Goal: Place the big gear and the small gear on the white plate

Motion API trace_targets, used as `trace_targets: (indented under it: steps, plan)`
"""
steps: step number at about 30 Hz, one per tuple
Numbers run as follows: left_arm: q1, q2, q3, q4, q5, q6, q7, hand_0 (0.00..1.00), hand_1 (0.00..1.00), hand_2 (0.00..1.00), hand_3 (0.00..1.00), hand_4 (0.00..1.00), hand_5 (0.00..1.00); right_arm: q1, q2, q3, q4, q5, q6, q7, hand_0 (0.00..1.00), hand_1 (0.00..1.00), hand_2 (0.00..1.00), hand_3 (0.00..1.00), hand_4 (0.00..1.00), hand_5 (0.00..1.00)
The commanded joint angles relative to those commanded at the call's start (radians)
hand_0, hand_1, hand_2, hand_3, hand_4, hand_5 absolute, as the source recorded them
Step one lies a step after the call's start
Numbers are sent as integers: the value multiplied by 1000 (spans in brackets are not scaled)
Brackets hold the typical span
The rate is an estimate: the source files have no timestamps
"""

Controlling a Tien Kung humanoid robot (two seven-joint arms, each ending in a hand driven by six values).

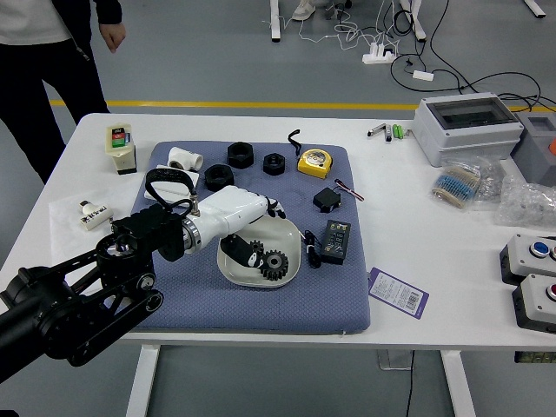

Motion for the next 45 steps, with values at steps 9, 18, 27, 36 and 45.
trace_targets:
  steps: [9, 18, 27, 36, 45]
  plan:
    - [71, -30, -210, 53, -52, 154, -5, 541, 647, 716, 667, 893, 304, -5, 2, 0, 0, 1, 0, 1, 611, 620, 721, 537, 741, 700]
    - [165, -69, -410, 92, -244, 280, -22, 539, 637, 679, 637, 849, 298, -11, 3, -3, -1, 2, -1, 1, 611, 620, 721, 538, 742, 700]
    - [275, -104, -568, 65, -608, 272, -30, 493, 594, 645, 619, 809, 307, -17, 5, 0, -1, 0, -1, 3, 611, 619, 721, 537, 742, 702]
    - [331, -110, -644, 24, -919, 250, -41, 487, 598, 643, 614, 803, 322, -15, 5, 4, -1, -1, -1, 4, 611, 619, 721, 537, 742, 701]
    - [369, -120, -699, 17, -990, 211, -77, 483, 604, 639, 614, 801, 356, -15, 5, 6, -2, -2, 0, 4, 610, 621, 721, 537, 741, 699]
